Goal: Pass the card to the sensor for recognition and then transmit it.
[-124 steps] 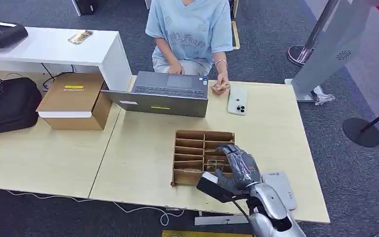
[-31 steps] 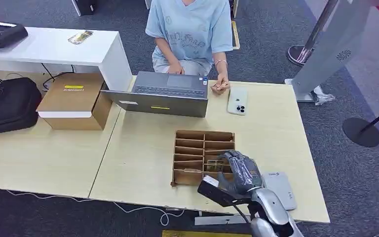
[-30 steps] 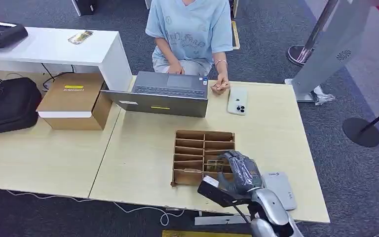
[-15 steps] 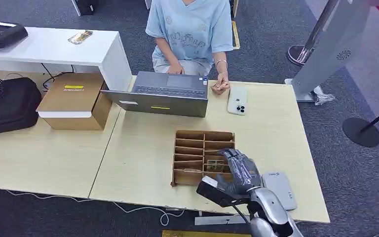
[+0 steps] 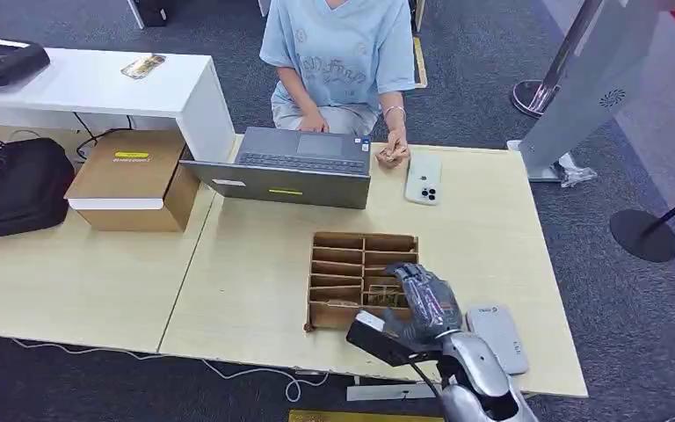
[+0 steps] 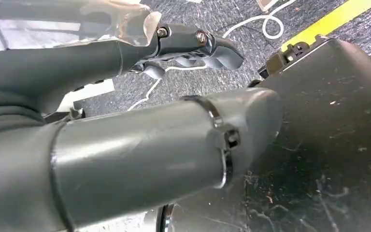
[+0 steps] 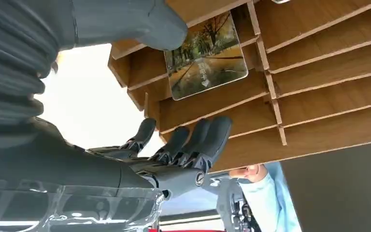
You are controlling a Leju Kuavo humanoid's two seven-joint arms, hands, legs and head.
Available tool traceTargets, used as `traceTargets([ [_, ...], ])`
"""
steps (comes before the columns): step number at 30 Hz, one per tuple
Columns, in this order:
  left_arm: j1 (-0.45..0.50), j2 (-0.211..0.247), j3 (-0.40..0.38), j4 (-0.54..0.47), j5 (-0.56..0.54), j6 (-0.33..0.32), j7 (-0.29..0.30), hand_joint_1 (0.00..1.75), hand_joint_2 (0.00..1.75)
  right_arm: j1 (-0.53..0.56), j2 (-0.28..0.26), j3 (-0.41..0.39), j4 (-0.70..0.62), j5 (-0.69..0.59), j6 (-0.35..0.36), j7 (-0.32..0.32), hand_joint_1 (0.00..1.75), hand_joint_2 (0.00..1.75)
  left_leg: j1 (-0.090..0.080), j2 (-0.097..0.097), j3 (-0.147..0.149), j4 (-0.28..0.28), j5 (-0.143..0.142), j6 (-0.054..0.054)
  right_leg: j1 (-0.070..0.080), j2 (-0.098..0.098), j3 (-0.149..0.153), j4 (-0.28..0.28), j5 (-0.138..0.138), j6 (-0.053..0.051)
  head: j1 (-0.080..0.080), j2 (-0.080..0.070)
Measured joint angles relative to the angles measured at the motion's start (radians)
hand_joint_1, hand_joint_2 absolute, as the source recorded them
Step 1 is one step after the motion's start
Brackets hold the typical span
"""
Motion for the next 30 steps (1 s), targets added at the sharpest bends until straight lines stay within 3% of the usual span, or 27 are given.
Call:
traceTargets([
  [5,0.000,-0.002,0.000,0.000,0.000,-0.003,-0.001,0.00,0.00,-0.010,0.003,0.000,0.007,0.013,0.007,0.003,0.68,1.75,0.000,0.000,0.000,0.000,0.000,0.000,0.000,0.000,0.000,0.000,0.000,0.000,0.000,0.000],
  [18,0.000,-0.002,-0.002,0.000,-0.002,-0.003,-0.010,0.00,0.00,-0.025,0.007,0.002,0.032,0.018,0.012,0.000,0.72,1.75,0.000,0.000,0.000,0.000,0.000,0.000,0.000,0.000,0.000,0.000,0.000,0.000,0.000,0.000],
  [21,-0.001,-0.002,-0.005,0.000,-0.002,-0.003,-0.014,0.00,0.00,-0.030,0.007,0.005,0.037,0.018,0.012,0.000,0.84,1.75,0.000,0.000,0.000,0.000,0.000,0.000,0.000,0.000,0.000,0.000,0.000,0.000,0.000,0.000],
  [23,-0.001,-0.002,-0.011,0.000,-0.003,-0.003,-0.016,0.00,0.00,-0.035,0.007,0.007,0.040,0.018,0.012,-0.001,1.22,1.75,0.000,0.000,0.000,0.000,0.000,0.000,0.000,0.000,0.000,0.000,0.000,0.000,0.000,0.000],
  [24,-0.002,-0.002,-0.013,0.000,-0.003,-0.003,-0.016,0.00,0.00,-0.038,0.008,0.008,0.042,0.018,0.012,-0.001,1.22,1.75,0.000,0.000,0.000,0.000,0.000,0.000,0.000,0.000,0.000,0.000,0.000,0.000,0.000,0.000],
  [29,-0.004,-0.001,-0.019,0.000,-0.003,-0.003,-0.016,0.00,0.00,-0.037,0.008,0.009,0.048,0.018,0.015,-0.001,1.75,1.75,0.000,0.000,0.000,0.000,0.000,0.000,0.000,0.000,0.000,0.000,0.000,0.000,0.000,0.000],
  [30,-0.004,-0.001,-0.020,0.000,-0.003,-0.003,-0.016,0.00,0.00,-0.037,0.008,0.009,0.049,0.018,0.015,-0.001,1.73,1.75,0.000,0.000,0.000,0.000,0.000,0.000,0.000,0.000,0.000,0.000,0.000,0.000,0.000,0.000],
])
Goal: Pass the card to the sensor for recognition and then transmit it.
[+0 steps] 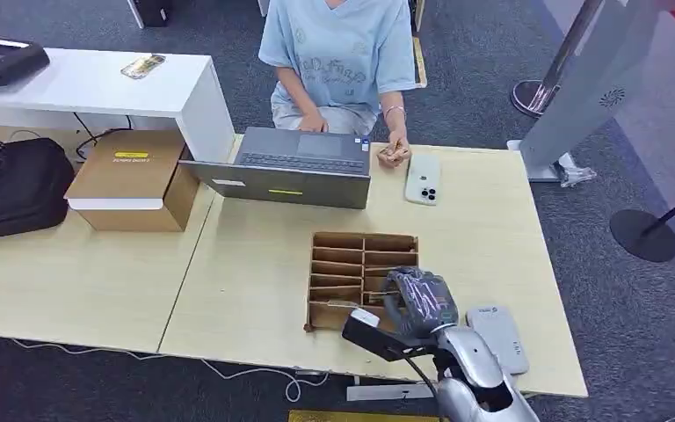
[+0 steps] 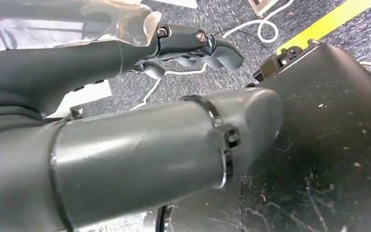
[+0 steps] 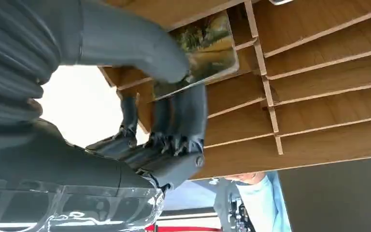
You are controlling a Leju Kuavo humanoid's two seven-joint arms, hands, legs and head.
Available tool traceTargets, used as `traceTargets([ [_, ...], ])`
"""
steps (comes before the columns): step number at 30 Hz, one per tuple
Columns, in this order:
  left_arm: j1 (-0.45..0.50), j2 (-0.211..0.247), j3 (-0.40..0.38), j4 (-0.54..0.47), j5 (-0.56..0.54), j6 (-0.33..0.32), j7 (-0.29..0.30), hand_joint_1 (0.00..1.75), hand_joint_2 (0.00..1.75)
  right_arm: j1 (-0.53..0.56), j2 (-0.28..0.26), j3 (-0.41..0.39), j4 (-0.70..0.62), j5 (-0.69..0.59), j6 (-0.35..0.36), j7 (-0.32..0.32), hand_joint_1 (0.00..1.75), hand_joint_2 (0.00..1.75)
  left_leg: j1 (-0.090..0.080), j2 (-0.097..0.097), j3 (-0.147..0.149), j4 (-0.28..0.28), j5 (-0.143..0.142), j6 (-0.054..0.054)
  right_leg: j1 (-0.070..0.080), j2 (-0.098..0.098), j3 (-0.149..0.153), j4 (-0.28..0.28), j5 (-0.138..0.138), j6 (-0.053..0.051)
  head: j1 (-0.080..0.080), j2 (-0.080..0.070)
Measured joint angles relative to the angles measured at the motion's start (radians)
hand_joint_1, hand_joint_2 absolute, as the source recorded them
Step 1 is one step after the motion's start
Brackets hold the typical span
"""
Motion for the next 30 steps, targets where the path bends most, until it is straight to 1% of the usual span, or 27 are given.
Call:
traceTargets([
  [12,0.000,0.000,-0.008,0.000,-0.002,0.000,-0.002,0.00,0.00,-0.004,0.000,0.001,0.003,0.000,-0.001,-0.003,1.75,1.75,0.000,0.000,0.000,0.000,0.000,0.000,0.000,0.000,0.000,0.000,0.000,0.000,0.000,0.000],
  [14,0.000,0.000,-0.008,0.000,-0.002,0.000,-0.003,0.00,0.00,-0.004,0.000,0.001,0.003,-0.002,-0.003,-0.006,1.68,1.75,0.000,0.000,0.000,0.000,0.000,0.000,0.000,0.000,0.000,0.000,0.000,0.000,0.000,0.000],
  [22,0.000,0.000,-0.013,0.000,-0.003,0.000,-0.005,0.00,0.00,0.001,0.000,-0.001,0.003,-0.020,-0.011,-0.014,1.68,1.75,0.000,0.000,0.000,0.000,0.000,0.000,0.000,0.000,0.000,0.000,0.000,0.000,0.000,0.000],
  [23,0.000,0.000,-0.013,0.000,-0.003,0.000,-0.005,0.00,0.00,0.001,0.000,-0.001,0.003,-0.020,-0.011,-0.014,1.75,1.75,0.000,0.000,0.000,0.000,0.000,0.000,0.000,0.000,0.000,0.000,0.000,0.000,0.000,0.000],
  [25,0.000,0.000,-0.013,0.000,-0.003,0.000,-0.005,0.00,0.00,0.002,0.000,-0.001,0.003,-0.021,-0.014,-0.016,1.69,1.75,0.000,0.000,0.000,0.000,0.000,0.000,0.000,0.000,0.000,0.000,0.000,0.000,0.000,0.000],
  [26,0.000,0.000,-0.013,0.000,-0.003,0.000,-0.005,0.00,0.00,0.003,0.000,-0.002,0.003,-0.027,-0.018,-0.021,1.73,1.75,0.000,0.000,0.000,0.000,0.000,0.000,0.000,0.000,0.000,0.000,0.000,0.000,0.000,0.000],
  [27,0.000,0.000,-0.013,0.000,-0.003,0.000,-0.006,0.00,0.00,0.004,-0.001,-0.004,0.003,-0.046,-0.022,-0.035,1.73,1.75,0.000,0.000,0.000,0.000,0.000,0.000,0.000,0.000,0.000,0.000,0.000,0.000,0.000,0.000],
  [30,0.000,0.002,-0.016,0.000,-0.004,0.000,-0.017,0.00,0.00,0.015,-0.001,-0.014,-0.013,-0.139,-0.035,-0.107,1.75,1.75,0.000,0.000,0.000,0.000,0.000,0.000,0.000,0.000,0.000,0.000,0.000,0.000,0.000,0.000],
])
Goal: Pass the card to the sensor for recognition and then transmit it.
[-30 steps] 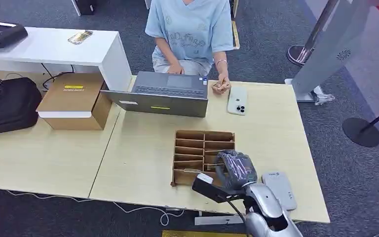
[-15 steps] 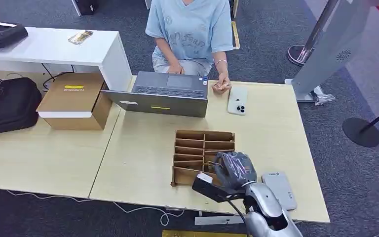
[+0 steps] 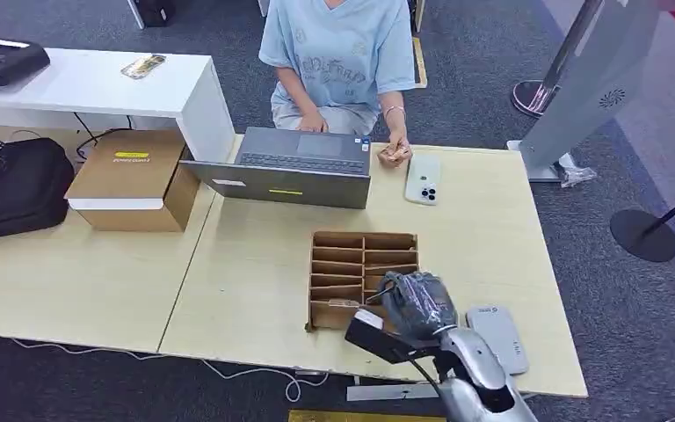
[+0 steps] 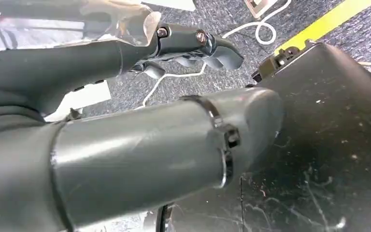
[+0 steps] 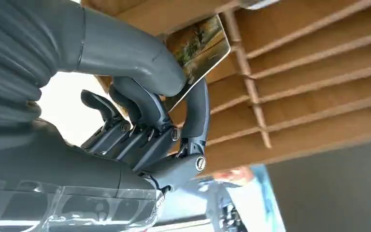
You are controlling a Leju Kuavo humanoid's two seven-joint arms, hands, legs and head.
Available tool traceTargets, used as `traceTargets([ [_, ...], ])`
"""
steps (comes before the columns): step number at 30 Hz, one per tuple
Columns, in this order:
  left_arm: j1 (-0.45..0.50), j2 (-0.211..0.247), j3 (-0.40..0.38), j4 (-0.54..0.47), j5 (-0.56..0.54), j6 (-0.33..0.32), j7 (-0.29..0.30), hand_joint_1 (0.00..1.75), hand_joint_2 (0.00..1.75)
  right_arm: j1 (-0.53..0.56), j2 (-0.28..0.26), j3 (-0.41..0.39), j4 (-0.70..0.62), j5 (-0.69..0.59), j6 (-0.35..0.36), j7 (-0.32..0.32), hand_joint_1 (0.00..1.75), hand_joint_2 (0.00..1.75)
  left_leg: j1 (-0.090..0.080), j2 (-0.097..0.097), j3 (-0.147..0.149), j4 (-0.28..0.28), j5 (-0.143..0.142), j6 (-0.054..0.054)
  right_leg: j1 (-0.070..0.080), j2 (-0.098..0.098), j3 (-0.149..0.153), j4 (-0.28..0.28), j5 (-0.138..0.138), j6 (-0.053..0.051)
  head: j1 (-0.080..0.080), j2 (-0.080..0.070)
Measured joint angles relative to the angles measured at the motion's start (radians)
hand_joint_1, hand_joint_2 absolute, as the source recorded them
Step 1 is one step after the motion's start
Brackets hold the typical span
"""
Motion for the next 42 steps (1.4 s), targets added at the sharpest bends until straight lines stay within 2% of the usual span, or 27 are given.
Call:
traceTargets([
  [3,0.000,0.001,-0.013,0.000,0.000,0.000,-0.005,0.00,0.00,0.012,-0.001,-0.010,-0.020,-0.070,0.000,-0.053,1.75,1.75,0.000,0.000,0.000,0.000,0.000,0.000,0.000,0.000,0.000,0.000,0.000,0.000,0.000,0.000],
  [19,-0.001,0.001,-0.054,0.000,0.000,0.006,-0.019,0.00,0.00,0.051,-0.004,-0.054,-0.104,-0.234,-0.028,-0.150,1.75,1.75,0.000,0.000,0.000,0.000,0.000,0.000,0.000,0.000,0.000,0.000,0.000,0.000,0.000,0.000],
  [30,-0.007,0.005,-0.098,0.000,0.000,0.008,-0.044,0.00,0.00,0.064,-0.002,-0.089,-0.184,-0.422,-0.024,-0.310,1.75,1.75,0.000,0.000,0.000,0.000,0.000,0.000,0.000,0.000,0.000,0.000,0.000,0.000,0.000,0.000],
  [36,-0.015,0.005,-0.117,0.000,0.000,0.006,-0.062,0.00,0.00,0.002,0.000,-0.088,-0.188,-0.457,-0.023,-0.347,1.75,1.75,0.000,0.000,0.000,0.000,0.001,0.000,0.000,0.000,0.000,0.000,0.001,0.000,0.000,0.000],
  [42,-0.027,0.004,-0.138,0.000,0.000,0.000,-0.082,0.00,0.00,-0.132,0.009,-0.056,-0.171,-0.445,-0.042,-0.348,1.75,1.75,0.000,0.000,0.000,0.000,0.001,-0.001,0.000,0.000,0.000,0.001,0.001,0.000,0.000,0.000],
])
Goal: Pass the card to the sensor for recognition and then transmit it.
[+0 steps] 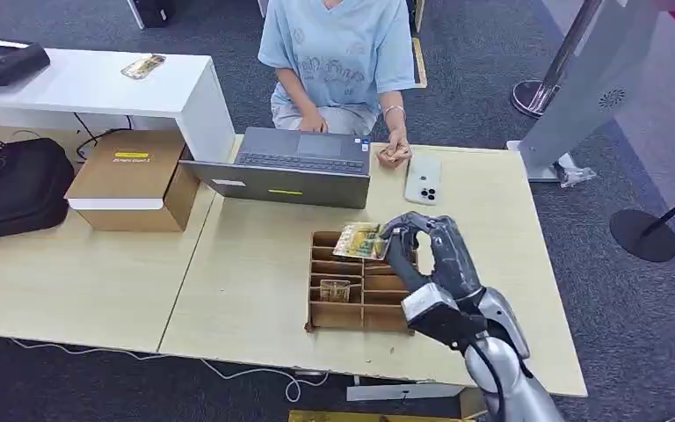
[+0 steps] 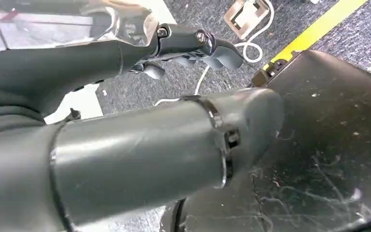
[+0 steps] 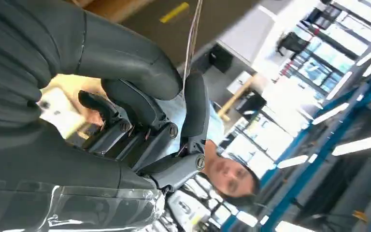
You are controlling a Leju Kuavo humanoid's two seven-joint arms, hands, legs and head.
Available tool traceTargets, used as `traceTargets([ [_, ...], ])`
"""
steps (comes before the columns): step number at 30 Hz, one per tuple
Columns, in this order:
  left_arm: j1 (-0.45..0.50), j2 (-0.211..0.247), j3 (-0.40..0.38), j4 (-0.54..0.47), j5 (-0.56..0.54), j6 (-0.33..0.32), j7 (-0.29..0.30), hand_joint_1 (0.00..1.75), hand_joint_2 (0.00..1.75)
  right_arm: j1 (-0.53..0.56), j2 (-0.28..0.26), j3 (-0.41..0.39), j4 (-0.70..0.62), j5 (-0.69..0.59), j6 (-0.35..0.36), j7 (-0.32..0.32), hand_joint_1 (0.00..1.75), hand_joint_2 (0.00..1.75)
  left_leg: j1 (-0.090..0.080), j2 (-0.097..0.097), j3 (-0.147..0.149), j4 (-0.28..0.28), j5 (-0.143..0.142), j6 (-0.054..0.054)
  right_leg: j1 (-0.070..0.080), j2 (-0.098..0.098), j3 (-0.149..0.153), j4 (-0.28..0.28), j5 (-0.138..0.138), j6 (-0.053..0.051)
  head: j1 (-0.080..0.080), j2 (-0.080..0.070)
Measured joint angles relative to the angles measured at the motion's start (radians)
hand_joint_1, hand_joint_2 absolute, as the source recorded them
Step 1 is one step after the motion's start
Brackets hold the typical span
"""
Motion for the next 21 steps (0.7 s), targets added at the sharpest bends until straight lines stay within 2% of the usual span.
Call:
traceTargets([
  [8,-0.018,-0.007,-0.013,0.000,0.000,-0.013,-0.022,0.00,0.00,-0.245,0.044,0.066,0.099,0.074,-0.048,0.070,1.75,1.75,0.000,0.000,0.000,0.000,0.001,0.000,0.000,0.000,0.000,0.001,0.001,-0.001,0.000,0.000],
  [17,-0.040,-0.016,-0.029,0.000,0.000,-0.031,-0.032,0.00,0.00,-0.510,0.136,0.121,0.322,0.223,-0.130,0.179,1.75,1.75,0.000,0.000,0.000,0.000,0.002,-0.001,0.000,0.000,0.000,0.002,0.002,-0.002,0.000,0.000],
  [21,-0.044,-0.016,-0.032,0.000,0.000,-0.035,-0.044,0.00,0.00,-0.622,0.182,0.135,0.467,0.296,-0.150,0.243,1.75,1.75,0.000,0.000,0.000,0.000,0.002,-0.001,0.000,0.001,0.000,0.002,0.002,-0.002,0.000,0.000],
])
